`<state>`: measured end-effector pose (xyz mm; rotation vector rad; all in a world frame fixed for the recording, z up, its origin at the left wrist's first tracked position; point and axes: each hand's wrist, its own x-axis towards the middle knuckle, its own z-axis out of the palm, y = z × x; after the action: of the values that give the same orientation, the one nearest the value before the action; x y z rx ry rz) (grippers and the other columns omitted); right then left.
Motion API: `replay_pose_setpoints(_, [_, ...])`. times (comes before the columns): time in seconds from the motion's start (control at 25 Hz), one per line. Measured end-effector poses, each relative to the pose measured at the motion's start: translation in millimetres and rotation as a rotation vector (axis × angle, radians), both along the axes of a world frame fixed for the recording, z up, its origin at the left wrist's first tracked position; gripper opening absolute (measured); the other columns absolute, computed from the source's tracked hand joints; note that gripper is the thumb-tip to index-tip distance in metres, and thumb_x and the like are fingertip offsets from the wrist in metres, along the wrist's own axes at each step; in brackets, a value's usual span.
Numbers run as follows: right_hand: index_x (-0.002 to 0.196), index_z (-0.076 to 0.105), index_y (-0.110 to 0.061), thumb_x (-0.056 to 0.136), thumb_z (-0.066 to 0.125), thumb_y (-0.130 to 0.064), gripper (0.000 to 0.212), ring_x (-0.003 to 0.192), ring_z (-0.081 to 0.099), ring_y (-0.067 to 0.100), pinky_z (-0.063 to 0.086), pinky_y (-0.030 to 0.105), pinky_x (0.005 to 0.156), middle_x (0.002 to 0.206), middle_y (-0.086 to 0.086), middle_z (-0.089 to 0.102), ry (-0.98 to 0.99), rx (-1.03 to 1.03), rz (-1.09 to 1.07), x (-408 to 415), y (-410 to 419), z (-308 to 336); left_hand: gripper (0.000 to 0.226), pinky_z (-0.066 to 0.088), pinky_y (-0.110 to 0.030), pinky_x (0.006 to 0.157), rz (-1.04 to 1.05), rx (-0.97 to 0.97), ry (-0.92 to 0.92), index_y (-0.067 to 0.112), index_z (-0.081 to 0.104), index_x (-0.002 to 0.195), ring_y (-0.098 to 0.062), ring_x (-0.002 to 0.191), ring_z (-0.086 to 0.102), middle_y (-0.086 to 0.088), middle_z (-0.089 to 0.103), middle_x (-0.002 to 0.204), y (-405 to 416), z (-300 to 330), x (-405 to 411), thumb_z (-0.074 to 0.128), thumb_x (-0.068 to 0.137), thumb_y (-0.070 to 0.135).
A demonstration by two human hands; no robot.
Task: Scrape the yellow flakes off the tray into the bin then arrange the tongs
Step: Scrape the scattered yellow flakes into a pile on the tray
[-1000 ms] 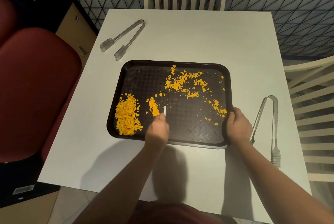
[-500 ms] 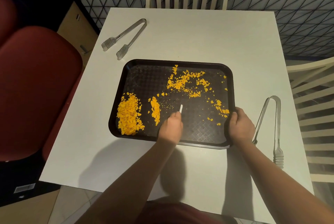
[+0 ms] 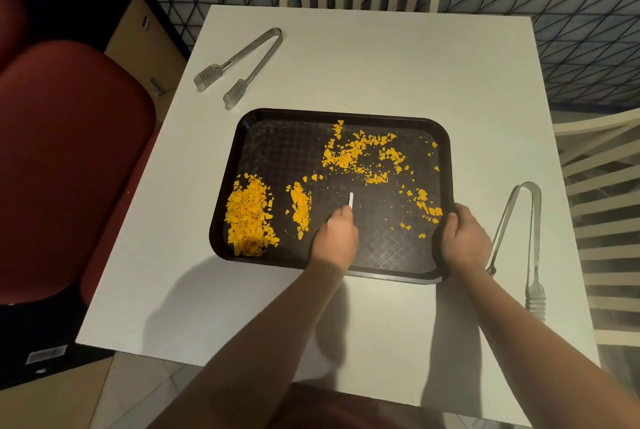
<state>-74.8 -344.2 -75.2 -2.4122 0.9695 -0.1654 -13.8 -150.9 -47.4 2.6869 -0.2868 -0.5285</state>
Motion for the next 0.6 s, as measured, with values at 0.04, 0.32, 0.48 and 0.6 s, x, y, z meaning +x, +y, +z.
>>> replay_pose_setpoints(0.04, [0.117,0.054,-0.013,0.084,0.022,-0.034,0.051,0.087,0.058,0.042,0.040,0.037,0.070,0.097,0.019,0.066,0.003,-0.005,-0.001,1,0,0,0.022,0.053,-0.037,0.085,0.007,-0.011,0.010,0.004,0.047,0.114,-0.029,0.096,0.063,-0.014,0.059,0.110,-3,0,1,0.036,0.097,0.013])
replay_pose_setpoints(0.32, [0.119,0.053,-0.013,0.084,0.022,-0.034,0.052,0.088,0.058,0.043,0.038,0.036,0.070,0.099,0.020,0.065,0.029,-0.005,-0.003,1,1,3,0.026,0.048,-0.031,0.082,0.214,-0.005,-0.020,-0.002,0.051,0.113,-0.031,0.097,0.061,-0.018,0.059,0.106,47,4,14,0.036,0.095,0.008])
replay_pose_setpoints(0.48, [0.119,0.053,-0.015,0.084,0.021,-0.036,0.052,0.087,0.058,0.042,0.036,0.035,0.069,0.098,0.019,0.065,0.038,0.001,-0.013,1,1,1,0.022,0.045,-0.034,0.072,0.180,-0.110,-0.134,-0.008,0.056,0.102,-0.035,0.086,0.061,-0.024,0.060,0.095,62,8,14,0.040,0.093,0.004])
replay_pose_setpoints(0.6, [0.119,0.053,-0.013,0.084,0.022,-0.035,0.052,0.088,0.058,0.042,0.037,0.035,0.070,0.098,0.020,0.065,0.040,0.003,-0.016,1,1,3,0.021,0.046,-0.031,0.073,0.180,-0.102,-0.051,-0.001,0.053,0.104,-0.030,0.090,0.061,-0.017,0.060,0.102,34,13,27,0.039,0.096,0.012])
